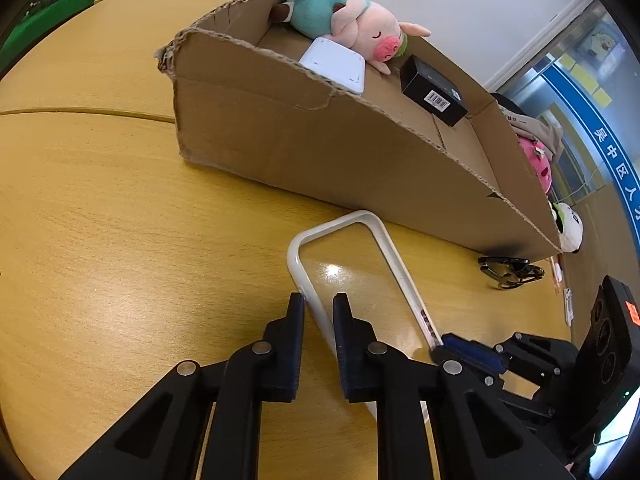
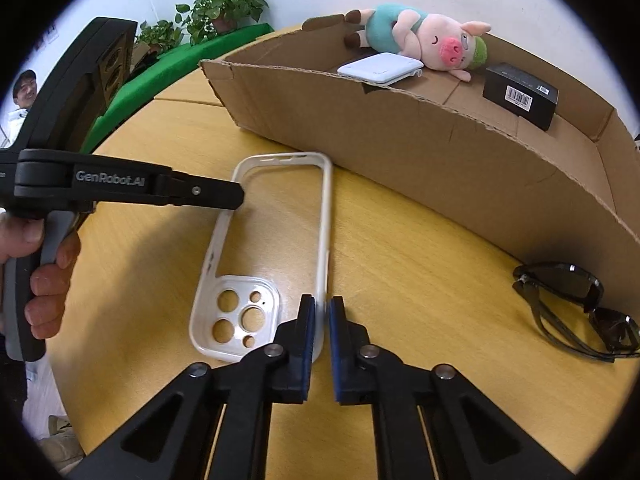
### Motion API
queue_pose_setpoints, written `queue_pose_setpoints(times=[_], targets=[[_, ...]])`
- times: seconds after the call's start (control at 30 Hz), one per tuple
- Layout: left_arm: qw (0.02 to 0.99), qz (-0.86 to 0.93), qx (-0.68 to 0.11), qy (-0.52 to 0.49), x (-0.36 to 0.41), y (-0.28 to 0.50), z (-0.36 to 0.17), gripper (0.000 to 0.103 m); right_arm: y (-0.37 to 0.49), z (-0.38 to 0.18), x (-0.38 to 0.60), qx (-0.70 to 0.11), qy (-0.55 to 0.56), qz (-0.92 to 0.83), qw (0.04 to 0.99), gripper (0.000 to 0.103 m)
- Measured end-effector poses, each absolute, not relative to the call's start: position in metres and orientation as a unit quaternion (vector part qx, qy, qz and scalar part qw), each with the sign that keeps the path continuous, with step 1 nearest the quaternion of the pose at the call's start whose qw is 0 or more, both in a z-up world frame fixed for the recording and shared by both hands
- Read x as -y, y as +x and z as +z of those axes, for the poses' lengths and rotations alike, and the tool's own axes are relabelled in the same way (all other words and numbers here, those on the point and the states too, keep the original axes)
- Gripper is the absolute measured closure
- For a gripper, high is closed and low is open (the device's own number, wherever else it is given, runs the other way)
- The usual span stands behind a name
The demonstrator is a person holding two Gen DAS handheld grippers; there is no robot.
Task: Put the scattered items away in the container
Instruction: 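Lift the phone case with both grippers and carry it toward the box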
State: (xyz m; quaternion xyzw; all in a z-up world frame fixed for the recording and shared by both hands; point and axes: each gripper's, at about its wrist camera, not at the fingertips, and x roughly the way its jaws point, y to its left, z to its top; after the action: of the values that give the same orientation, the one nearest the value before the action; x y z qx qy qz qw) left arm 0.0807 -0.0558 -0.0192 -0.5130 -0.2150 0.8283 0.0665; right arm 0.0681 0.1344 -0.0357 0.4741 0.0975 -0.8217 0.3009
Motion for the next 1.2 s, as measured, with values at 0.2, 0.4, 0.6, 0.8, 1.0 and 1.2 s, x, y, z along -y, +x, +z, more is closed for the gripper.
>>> queue_pose_setpoints(times=[0.2, 0.4, 0.6, 0.8, 1.0, 1.2], targets=[[0.077, 0.851, 0.201, -0.478, 0.051, 0.089, 0.014, 0.093, 0.094, -0.008, -0.132, -0.082, 0.445, -0.835, 0.314, 0.096], [0.095, 0.876, 0.174, -0.441, 0.041, 0.084, 0.061, 0.097, 0.105, 0.036, -0.133, -0.054, 0.402, -0.854, 0.326, 0.097], [0.126, 0.885, 0.14, -0.426, 0.021, 0.067, 0.093, 0.103, 0.102, 0.058, -0.126, -0.058, 0.39, -0.858, 0.331, 0.097], [0.12, 0.864, 0.129, -0.472, 0.026, 0.075, 0.058, 0.087, 0.085, 0.011, -0.145, -0.01, 0.468, -0.83, 0.303, 0.027], [0.113, 0.831, 0.094, -0.537, 0.022, 0.091, 0.008, 0.035, 0.065, -0.016, -0.134, -0.001, 0.489, -0.824, 0.287, 0.026], [0.103, 0.819, 0.099, -0.555, 0.029, 0.101, -0.014, 0.096, 0.054, -0.028, -0.113, -0.047, 0.479, -0.836, 0.263, 0.066]])
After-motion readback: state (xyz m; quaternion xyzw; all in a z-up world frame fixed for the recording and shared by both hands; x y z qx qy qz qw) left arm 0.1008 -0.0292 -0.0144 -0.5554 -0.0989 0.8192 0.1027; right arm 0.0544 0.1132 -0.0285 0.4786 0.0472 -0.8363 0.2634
